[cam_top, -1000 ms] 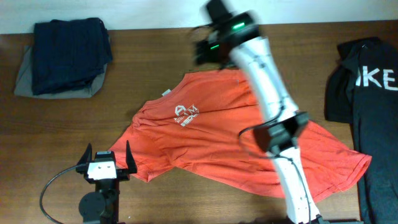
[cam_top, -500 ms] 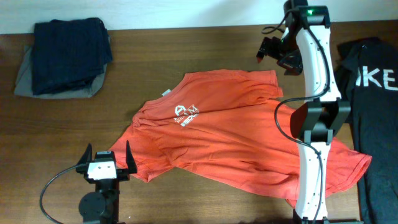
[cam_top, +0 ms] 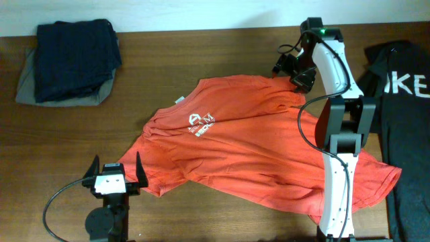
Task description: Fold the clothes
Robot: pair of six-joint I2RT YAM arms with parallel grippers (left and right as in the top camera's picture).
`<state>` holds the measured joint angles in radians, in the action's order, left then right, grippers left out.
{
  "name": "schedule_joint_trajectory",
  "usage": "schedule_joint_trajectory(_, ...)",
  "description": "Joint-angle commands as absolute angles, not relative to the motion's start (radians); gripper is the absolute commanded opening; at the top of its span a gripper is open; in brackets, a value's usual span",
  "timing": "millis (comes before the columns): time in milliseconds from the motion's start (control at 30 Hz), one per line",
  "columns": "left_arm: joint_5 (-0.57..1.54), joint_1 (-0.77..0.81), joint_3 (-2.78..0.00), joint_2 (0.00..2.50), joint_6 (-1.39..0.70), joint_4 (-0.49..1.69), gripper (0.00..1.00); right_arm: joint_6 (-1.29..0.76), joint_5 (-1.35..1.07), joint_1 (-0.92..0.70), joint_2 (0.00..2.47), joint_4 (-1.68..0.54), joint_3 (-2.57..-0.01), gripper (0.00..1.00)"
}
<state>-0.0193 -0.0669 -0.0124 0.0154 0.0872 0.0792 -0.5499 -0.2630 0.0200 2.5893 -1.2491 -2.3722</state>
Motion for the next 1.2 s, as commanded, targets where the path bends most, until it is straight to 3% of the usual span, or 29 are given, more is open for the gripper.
schedule_joint_trajectory(0, -0.023, -0.073, -0.009, 0.007, 0.100, 0.081, 0.99, -0.558, -0.281, 0.013, 2.593, -1.227, -2.331, 0.89)
schedule_joint_trajectory(67, -0.023, -0.073, -0.009, 0.007, 0.100, 0.081, 0.99, -0.559, -0.281, 0.013, 2.593, -1.221, -2.315, 0.88)
schedule_joint_trajectory(200, -0.023, -0.073, -0.009, 0.007, 0.100, 0.081, 0.99, -0.559, -0.281, 0.013, 2.593, -1.214, -2.307, 0.67)
schedule_joint_trajectory(367, -0.023, -0.073, -0.009, 0.007, 0.100, 0.081, 0.99, -0.558, -0.321, 0.003, 2.593, -1.158, -2.308, 0.64)
schedule_joint_trajectory(433, -0.023, -0.073, -0.009, 0.007, 0.100, 0.081, 0.99, -0.558, -0.358, -0.009, 2.593, -1.114, -2.308, 0.52)
schedule_joint_trajectory(533, -0.023, -0.073, -0.009, 0.007, 0.100, 0.081, 0.99, -0.559, -0.382, -0.036, 2.593, -1.056, -2.308, 0.18)
schedule_joint_trajectory(667, -0.023, -0.073, -0.009, 0.007, 0.100, 0.081, 0.99, -0.581, -0.381, -0.095, 2.593, -0.978, -2.307, 0.04)
schedule_joint_trajectory(1167, -0.023, -0.073, -0.009, 0.007, 0.100, 0.081, 0.99, -0.755, -0.486, -0.406, 2.593, -0.535, -2.307, 0.04)
